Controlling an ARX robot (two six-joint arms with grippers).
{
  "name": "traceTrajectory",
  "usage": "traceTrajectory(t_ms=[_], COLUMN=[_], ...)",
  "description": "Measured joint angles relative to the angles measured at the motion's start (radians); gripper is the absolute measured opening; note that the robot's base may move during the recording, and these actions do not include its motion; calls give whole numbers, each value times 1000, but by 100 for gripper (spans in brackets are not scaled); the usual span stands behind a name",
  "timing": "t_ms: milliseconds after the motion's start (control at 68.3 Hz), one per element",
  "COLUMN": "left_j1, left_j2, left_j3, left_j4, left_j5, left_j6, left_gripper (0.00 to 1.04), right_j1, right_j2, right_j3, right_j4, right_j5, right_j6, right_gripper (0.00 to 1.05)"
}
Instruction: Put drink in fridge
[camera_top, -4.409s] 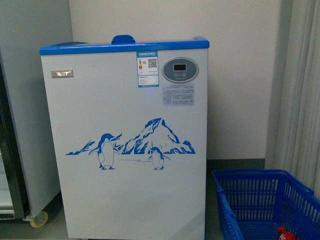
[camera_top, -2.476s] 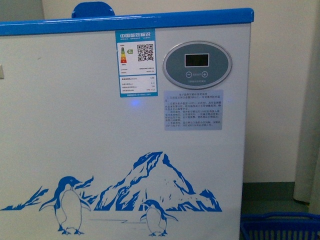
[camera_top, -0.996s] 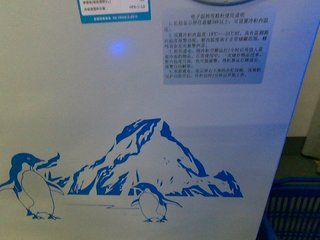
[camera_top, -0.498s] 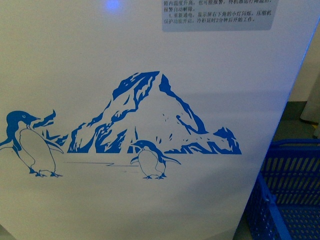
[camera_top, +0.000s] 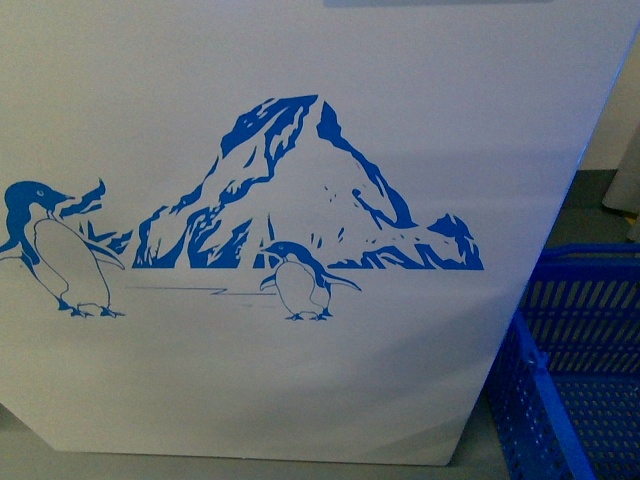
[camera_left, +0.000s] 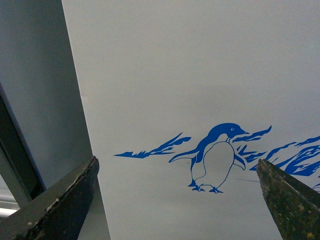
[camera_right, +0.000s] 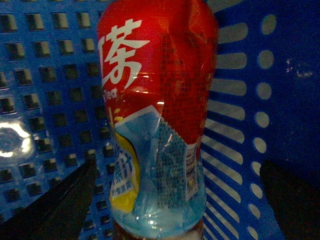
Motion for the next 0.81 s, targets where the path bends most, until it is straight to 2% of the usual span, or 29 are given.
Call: traceTrajectory(t_ms=[293,601,615,703,806], left_j1=[0,0,0,0,0], left_j2=[0,0,0,0,0], left_j3=[0,0,0,0,0], left_j4=[0,0,0,0,0], left_j5=[0,0,0,0,0], left_j6=[0,0,0,0,0], left_gripper=[97,97,97,97,97], right_j1=[31,29,11,6,-9], right_j2=[121,140,139,131,116], right_j3=[143,171,181,173,156], right_j4=[-93,-132,-160,-160,-150], right_j5=[76,103,95,87,68], right_j6=[29,61,83,84,79], right_gripper=[98,98,56,44,40])
